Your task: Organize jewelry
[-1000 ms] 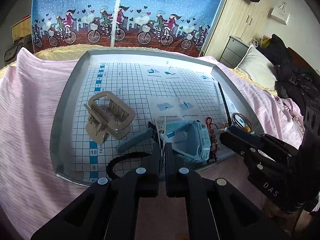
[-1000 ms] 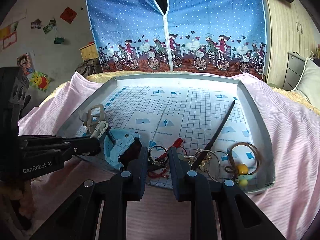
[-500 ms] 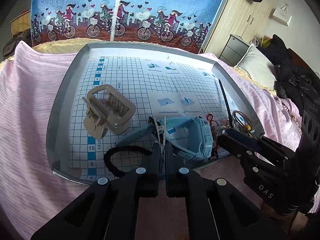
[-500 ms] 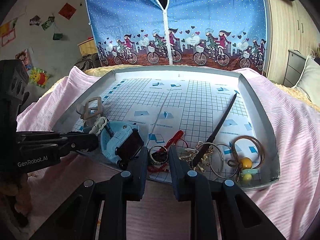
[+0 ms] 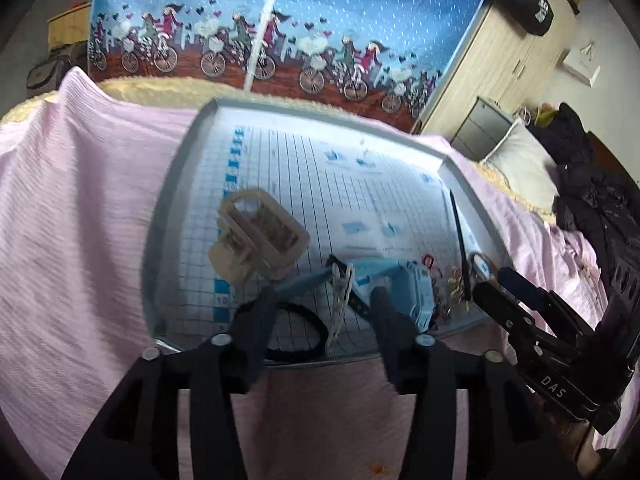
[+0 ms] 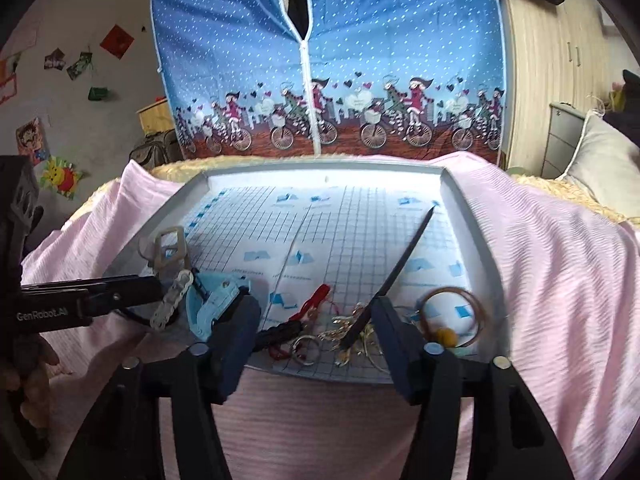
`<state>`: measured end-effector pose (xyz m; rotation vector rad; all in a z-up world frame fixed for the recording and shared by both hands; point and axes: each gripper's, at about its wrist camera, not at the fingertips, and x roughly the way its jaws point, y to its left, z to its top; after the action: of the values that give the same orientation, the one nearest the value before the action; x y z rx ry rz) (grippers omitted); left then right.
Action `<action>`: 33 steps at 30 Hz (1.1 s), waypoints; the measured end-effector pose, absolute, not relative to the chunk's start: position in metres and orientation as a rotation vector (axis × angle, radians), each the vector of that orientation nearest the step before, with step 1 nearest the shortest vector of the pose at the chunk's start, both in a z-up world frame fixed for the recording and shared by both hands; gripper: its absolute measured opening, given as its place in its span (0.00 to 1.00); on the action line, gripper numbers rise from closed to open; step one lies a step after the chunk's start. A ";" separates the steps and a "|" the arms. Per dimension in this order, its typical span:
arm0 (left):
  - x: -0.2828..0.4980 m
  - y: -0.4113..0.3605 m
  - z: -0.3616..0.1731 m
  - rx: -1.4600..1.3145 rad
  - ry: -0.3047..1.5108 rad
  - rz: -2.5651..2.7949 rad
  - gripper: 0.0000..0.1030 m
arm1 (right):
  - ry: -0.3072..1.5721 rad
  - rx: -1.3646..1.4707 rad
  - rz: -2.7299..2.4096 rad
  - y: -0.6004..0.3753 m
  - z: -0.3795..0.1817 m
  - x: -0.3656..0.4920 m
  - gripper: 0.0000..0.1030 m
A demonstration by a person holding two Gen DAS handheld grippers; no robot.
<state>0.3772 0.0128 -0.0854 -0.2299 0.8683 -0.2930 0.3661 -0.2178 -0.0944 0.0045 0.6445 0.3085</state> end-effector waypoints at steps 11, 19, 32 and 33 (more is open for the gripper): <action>0.292 0.022 0.014 -0.181 0.489 -0.208 0.99 | 0.429 0.089 0.321 -0.239 -0.019 0.305 1.00; 0.220 0.025 0.047 -0.130 0.366 -0.173 0.99 | 0.307 0.039 0.338 -0.228 0.009 0.240 1.00; 0.091 0.031 0.046 -0.162 0.289 -0.130 0.99 | 0.228 0.040 0.340 -0.219 0.009 0.120 1.00; 0.083 0.031 0.045 -0.154 0.287 -0.122 0.99 | 0.228 0.040 0.340 -0.218 0.009 0.112 1.00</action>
<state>0.0834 0.0306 0.0451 -0.1541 0.2872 -0.1220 0.1125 -0.2179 0.0088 0.0401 0.2282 0.3403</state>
